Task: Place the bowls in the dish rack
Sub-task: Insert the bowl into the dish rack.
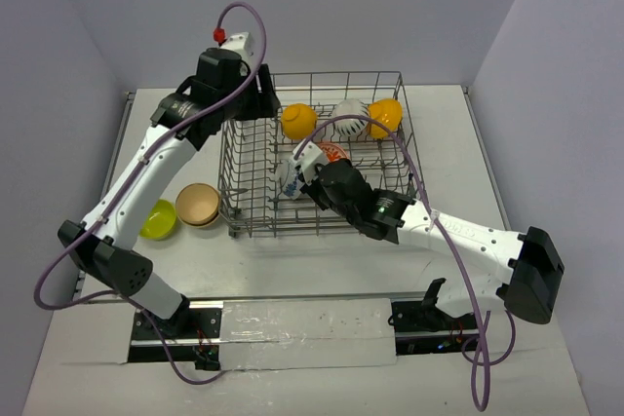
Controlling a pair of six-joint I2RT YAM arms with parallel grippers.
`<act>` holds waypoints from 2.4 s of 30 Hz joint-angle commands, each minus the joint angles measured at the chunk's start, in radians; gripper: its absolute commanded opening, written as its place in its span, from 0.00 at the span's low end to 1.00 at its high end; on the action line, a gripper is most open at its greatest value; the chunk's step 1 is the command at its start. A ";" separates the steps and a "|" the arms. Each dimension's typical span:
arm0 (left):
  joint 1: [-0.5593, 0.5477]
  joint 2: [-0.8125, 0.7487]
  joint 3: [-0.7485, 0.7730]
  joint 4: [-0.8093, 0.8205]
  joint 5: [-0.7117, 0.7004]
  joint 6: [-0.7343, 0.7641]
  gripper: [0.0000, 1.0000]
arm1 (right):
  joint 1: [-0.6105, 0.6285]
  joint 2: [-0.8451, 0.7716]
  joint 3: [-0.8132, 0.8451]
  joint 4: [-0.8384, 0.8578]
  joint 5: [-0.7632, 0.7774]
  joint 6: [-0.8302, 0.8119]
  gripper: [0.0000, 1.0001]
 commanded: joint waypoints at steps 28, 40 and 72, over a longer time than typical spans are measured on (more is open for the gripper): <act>0.067 -0.227 -0.447 0.056 -0.322 0.132 0.59 | -0.641 -0.410 -0.098 0.375 -0.925 0.762 0.00; 0.078 -0.218 -0.470 0.087 -0.285 0.148 0.12 | -0.841 -0.409 -0.305 0.691 -1.075 0.989 0.00; 0.087 -0.242 -0.542 0.134 -0.248 0.173 0.00 | -1.030 -0.128 -0.503 1.304 -1.275 1.383 0.00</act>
